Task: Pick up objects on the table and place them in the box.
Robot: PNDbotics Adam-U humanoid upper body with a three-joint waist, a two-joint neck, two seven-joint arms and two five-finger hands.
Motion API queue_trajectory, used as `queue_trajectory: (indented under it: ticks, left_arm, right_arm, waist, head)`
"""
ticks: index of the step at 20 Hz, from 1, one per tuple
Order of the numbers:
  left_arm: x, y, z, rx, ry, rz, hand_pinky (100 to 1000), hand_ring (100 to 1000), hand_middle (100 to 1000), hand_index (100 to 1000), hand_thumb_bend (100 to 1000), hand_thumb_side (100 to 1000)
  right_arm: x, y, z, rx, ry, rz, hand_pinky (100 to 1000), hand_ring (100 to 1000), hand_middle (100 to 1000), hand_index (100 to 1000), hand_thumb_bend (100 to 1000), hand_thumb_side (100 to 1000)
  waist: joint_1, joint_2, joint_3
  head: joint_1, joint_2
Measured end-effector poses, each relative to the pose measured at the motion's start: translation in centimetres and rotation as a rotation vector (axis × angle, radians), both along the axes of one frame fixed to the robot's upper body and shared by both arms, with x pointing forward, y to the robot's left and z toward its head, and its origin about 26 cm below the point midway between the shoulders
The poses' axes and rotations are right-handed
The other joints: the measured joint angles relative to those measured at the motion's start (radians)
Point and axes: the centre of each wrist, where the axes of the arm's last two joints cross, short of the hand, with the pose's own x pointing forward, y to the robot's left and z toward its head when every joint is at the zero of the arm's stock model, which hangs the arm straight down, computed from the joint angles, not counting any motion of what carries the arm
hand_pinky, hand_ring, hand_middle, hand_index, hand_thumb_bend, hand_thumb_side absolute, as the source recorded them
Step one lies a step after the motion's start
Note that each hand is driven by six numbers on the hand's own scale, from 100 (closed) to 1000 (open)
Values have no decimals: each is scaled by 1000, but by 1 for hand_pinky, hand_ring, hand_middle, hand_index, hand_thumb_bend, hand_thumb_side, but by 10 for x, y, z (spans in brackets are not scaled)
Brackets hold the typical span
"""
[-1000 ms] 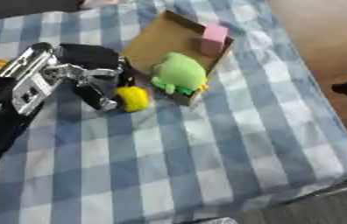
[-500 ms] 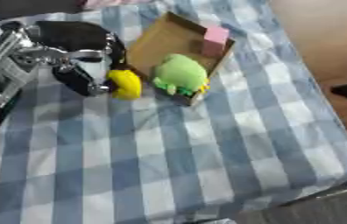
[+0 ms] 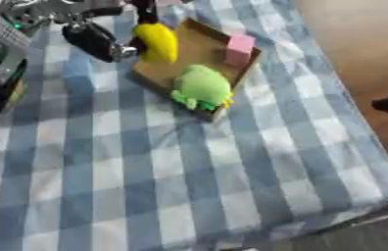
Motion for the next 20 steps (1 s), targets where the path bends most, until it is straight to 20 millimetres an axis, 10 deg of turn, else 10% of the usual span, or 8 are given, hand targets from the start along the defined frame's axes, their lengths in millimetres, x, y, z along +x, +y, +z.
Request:
queue_trajectory:
  ticks: [8, 14, 20]
  left_arm:
    - [37, -17, -43, 8, -6, 77, 831, 662, 533, 688, 164, 155]
    - [49, -16, -67, 71, 0, 100, 972, 944, 891, 961, 308, 184]
    - [52, -12, -70, 146, 17, 116, 991, 985, 923, 1000, 373, 201]
  right_arm:
    - [3, 3, 3, -6, -6, 25, 910, 803, 726, 898, 100, 527]
    - [4, 4, 2, -3, -4, 29, 911, 803, 726, 898, 100, 526]
    - [3, 4, 2, -8, 0, 29, 912, 803, 726, 898, 100, 526]
  waist:
    - [0, 17, -20]
    - [3, 20, -22]
    - [3, 20, -19]
  head:
    - [22, -16]
    - [26, -17]
    - [25, -17]
